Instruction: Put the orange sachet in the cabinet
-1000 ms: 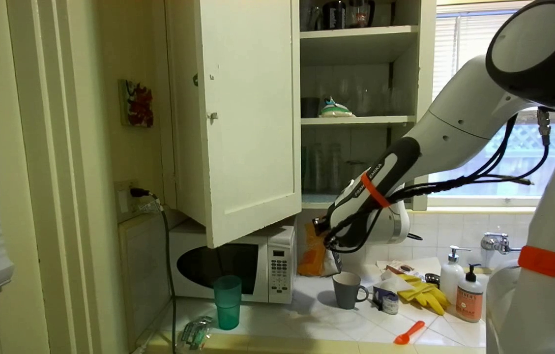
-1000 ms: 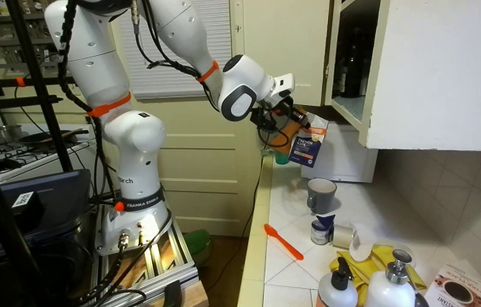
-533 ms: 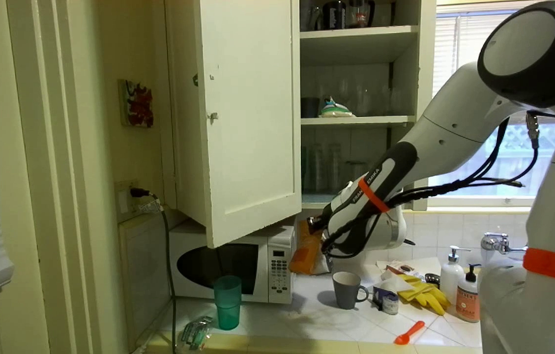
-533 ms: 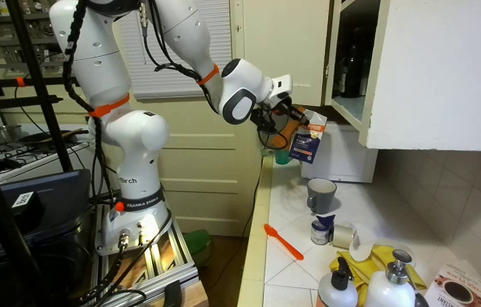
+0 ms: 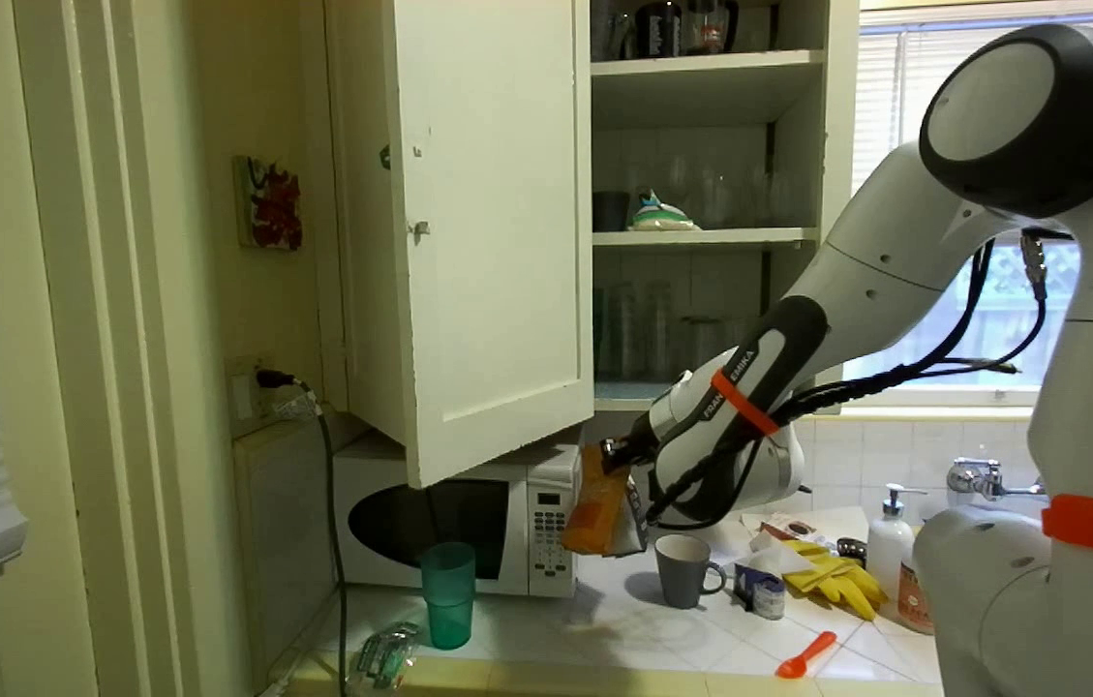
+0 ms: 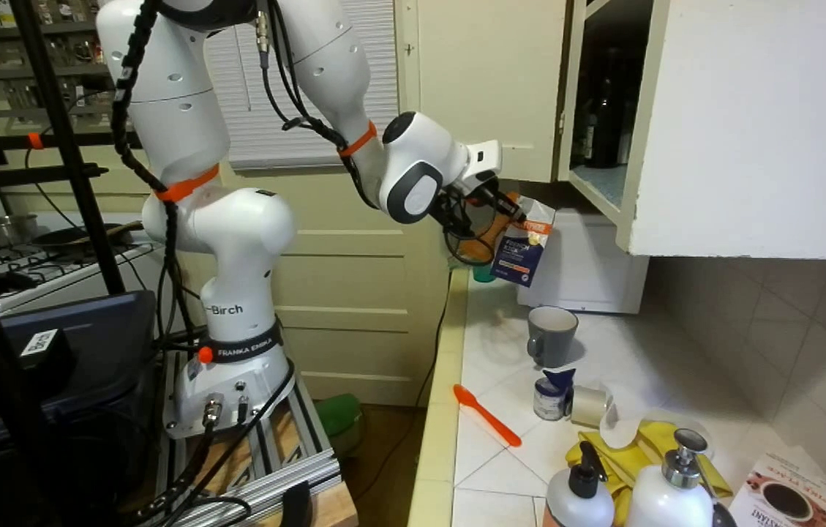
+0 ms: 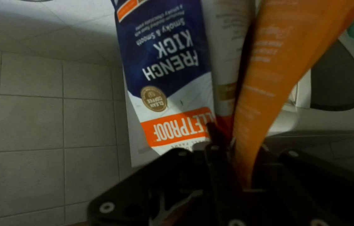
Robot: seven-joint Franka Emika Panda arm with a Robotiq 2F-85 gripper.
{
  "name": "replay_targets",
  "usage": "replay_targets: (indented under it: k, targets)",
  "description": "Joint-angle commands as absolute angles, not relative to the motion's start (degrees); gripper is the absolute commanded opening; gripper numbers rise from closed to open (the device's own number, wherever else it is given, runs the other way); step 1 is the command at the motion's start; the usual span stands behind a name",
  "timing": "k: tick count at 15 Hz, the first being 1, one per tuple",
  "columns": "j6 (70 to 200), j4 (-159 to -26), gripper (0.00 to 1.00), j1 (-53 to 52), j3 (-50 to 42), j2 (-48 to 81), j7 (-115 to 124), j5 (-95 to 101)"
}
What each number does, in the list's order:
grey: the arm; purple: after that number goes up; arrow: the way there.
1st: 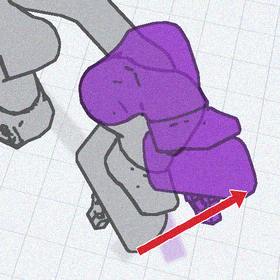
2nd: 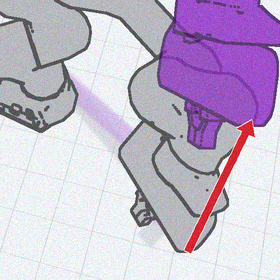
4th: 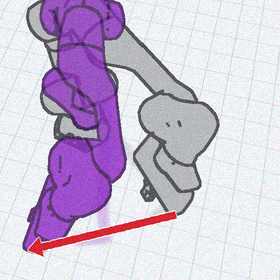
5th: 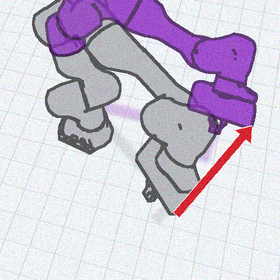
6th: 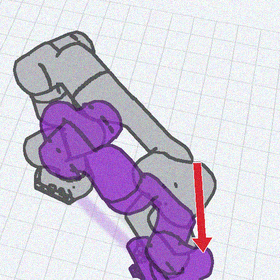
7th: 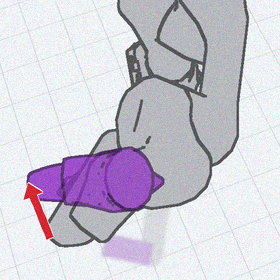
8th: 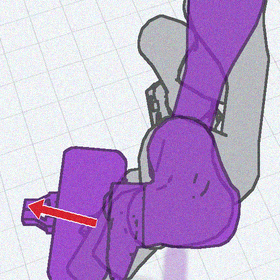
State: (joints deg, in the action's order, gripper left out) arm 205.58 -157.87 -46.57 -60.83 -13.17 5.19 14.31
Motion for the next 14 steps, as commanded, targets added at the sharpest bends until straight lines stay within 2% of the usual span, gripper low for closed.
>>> replay_targets:
  k: [1, 14]
  targets:
    - [207.0, -157.9, 0.03, -52.6, -68.8, -13.6, 8.3, 19.0]
    - [207.9, -157.8, 0.03, -71.3, -91.4, -16.4, 5.5, 20.1]
